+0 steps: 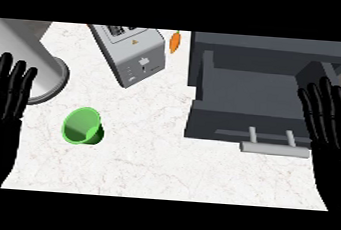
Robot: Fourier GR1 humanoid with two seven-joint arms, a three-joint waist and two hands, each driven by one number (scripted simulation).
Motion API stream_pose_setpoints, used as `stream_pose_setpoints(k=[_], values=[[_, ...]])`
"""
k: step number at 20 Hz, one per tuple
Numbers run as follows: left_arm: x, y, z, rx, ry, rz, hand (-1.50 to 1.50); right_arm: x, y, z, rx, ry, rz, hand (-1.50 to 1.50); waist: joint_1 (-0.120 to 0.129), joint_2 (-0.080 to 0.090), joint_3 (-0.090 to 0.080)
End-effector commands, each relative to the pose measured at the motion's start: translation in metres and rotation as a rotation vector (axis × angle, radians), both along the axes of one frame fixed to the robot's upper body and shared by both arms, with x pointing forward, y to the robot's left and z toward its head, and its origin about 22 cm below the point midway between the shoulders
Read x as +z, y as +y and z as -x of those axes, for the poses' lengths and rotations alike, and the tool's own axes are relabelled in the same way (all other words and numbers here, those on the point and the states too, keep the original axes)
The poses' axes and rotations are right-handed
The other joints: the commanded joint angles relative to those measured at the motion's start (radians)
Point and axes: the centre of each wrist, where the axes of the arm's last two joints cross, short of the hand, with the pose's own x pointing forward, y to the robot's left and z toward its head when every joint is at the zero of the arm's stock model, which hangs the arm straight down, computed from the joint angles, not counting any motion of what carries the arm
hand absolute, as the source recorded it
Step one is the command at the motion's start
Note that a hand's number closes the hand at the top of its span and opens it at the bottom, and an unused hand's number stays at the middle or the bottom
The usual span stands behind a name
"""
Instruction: Pick up the cup, place it into the drawer and close the drawer
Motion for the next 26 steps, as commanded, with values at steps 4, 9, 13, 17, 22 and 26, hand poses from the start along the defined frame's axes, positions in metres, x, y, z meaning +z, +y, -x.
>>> stream_pose_setpoints(k=[4, 9, 13, 17, 22, 26], values=[[0.002, 0.019, -0.012, -0.089, -0.001, 0.039, -1.5, -0.008, 0.01, 0.001, -0.012, 0.0, -0.011, -1.5, -0.024, 0.019, 0.022], [-0.027, 0.029, -0.03, -0.186, 0.125, 0.227, -1.5, 0.003, 0.003, -0.003, 0.074, 0.089, -0.082, -1.5, -0.028, 0.021, 0.021], [-0.024, 0.025, -0.028, -0.208, 0.139, 0.232, -1.5, 0.004, 0.01, -0.013, 0.06, 0.088, -0.097, -1.5, -0.021, 0.019, 0.022], [-0.017, 0.012, -0.046, -0.185, 0.119, 0.244, -1.5, -0.006, -0.011, -0.02, 0.038, 0.085, -0.08, -1.5, -0.024, 0.02, 0.022], [-0.028, 0.013, -0.036, -0.2, 0.144, 0.238, -1.5, 0.002, -0.013, -0.019, 0.051, 0.077, -0.098, -1.5, -0.023, 0.019, 0.022], [-0.019, 0.012, -0.029, -0.169, 0.162, 0.239, -1.5, 0.0, 0.007, -0.005, 0.044, 0.083, -0.094, -1.5, -0.022, 0.019, 0.022]])
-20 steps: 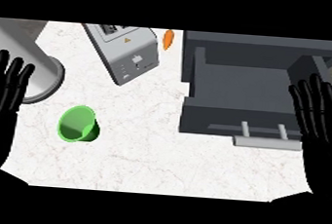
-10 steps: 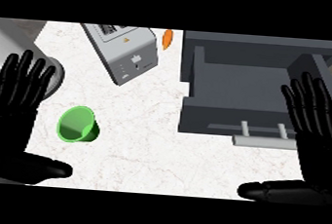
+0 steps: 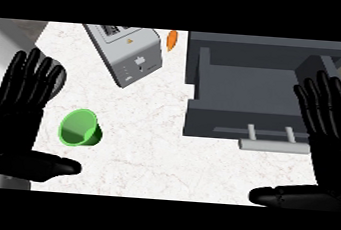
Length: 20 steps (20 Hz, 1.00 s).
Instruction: Pick up the cup, place it into the drawer and close the drawer
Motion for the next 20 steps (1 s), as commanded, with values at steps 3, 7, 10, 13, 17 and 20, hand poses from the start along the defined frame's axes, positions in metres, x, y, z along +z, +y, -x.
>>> stream_pose_setpoints(k=[3, 7, 10, 13, 17, 20], values=[[-0.024, 0.011, -0.001, 0.018, 0.029, 0.0, -1.5, 0.0, -0.001, 0.013, -0.001, -0.002, -0.01, -1.5, -0.001, 0.0, 0.0], [-0.03, 0.013, -0.008, 0.032, 0.046, -0.008, -1.5, 0.008, -0.004, 0.0, 0.006, 0.003, 0.008, -1.5, 0.0, 0.0, 0.0], [-0.037, 0.02, 0.007, 0.06, 0.082, 0.013, -1.5, -0.012, -0.002, -0.005, 0.003, -0.006, -0.01, -1.5, 0.002, 0.0, 0.0], [-0.041, 0.017, 0.01, 0.075, 0.103, -0.018, -1.5, 0.004, -0.012, -0.009, -0.009, -0.006, 0.009, -1.5, 0.002, 0.0, 0.0], [-0.064, 0.023, 0.014, 0.107, 0.152, -0.045, -1.5, -0.007, -0.012, 0.003, 0.008, -0.023, -0.001, -1.5, 0.0, 0.0, 0.0], [-0.077, 0.041, 0.004, 0.13, 0.171, -0.047, -1.5, 0.009, -0.003, -0.011, 0.004, -0.005, -0.005, -1.5, 0.001, 0.001, 0.0]])
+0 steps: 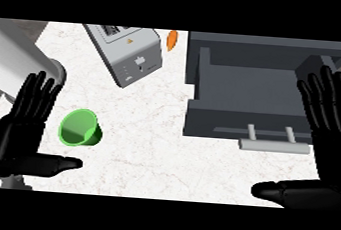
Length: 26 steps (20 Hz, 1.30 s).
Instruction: Pick up the cup, place it into the drawer and close the drawer
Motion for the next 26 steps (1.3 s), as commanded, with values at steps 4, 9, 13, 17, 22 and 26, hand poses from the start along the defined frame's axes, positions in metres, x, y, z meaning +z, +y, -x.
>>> stream_pose_setpoints(k=[4, 9, 13, 17, 22, 26], values=[[-0.043, -0.003, 0.006, 0.058, 0.053, -0.021, -1.5, 0.003, 0.003, 0.012, -0.002, -0.018, 0.002, -1.5, -0.002, 0.0, 0.0], [-0.048, 0.031, -0.013, 0.081, 0.066, -0.052, -1.5, -0.006, -0.004, -0.007, -0.003, 0.0, 0.021, -1.5, 0.0, 0.001, 0.0], [-0.09, 0.014, -0.012, 0.065, 0.098, -0.028, -1.5, 0.02, 0.003, 0.005, 0.018, 0.009, 0.007, -1.5, -0.004, 0.001, 0.0], [-0.099, 0.037, -0.007, 0.07, 0.11, -0.018, -1.5, 0.006, -0.001, -0.007, -0.007, -0.007, 0.007, -1.5, 0.0, 0.0, 0.0], [-0.11, 0.046, -0.021, 0.067, 0.106, -0.041, -1.5, 0.002, -0.006, -0.003, 0.027, -0.011, 0.0, -1.5, -0.002, 0.001, 0.0], [-0.127, 0.044, -0.019, 0.09, 0.128, -0.028, -1.5, -0.01, -0.001, 0.006, 0.037, -0.006, 0.012, -1.5, -0.003, 0.001, 0.0]])
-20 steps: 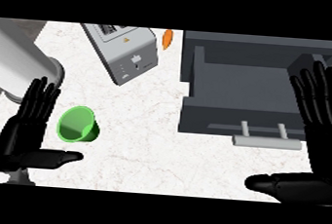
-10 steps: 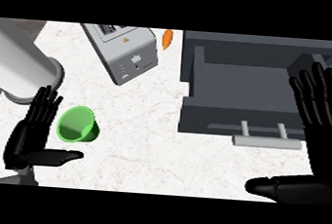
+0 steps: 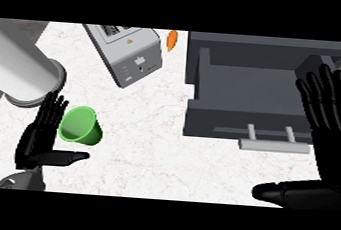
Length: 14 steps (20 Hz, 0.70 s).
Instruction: Pick up the cup, place it into the drawer and close the drawer
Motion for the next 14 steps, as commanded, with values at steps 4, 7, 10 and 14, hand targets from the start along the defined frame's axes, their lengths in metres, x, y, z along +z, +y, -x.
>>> stream_pose_setpoints(k=[4, 7, 10, 14], values=[[-0.032, 0.007, 0.011, 0.032, 0.017, 0.016, -1.5, -0.008, 0.01, 0.005, 0.005, 0.006, 0.017, -1.5, -0.001, 0.002, -0.003], [-0.029, 0.015, -0.002, 0.032, 0.041, 0.005, -1.5, -0.001, -0.008, -0.005, 0.01, 0.007, 0.009, -1.5, -0.002, 0.002, -0.003], [-0.054, -0.001, 0.01, 0.044, 0.03, -0.004, -1.5, -0.006, 0.008, -0.001, 0.0, 0.015, 0.01, -1.5, -0.002, 0.003, -0.003], [-0.048, 0.003, -0.002, 0.035, 0.052, 0.006, -1.5, 0.009, -0.003, 0.012, 0.026, -0.005, 0.016, -1.5, -0.002, 0.002, -0.003]])
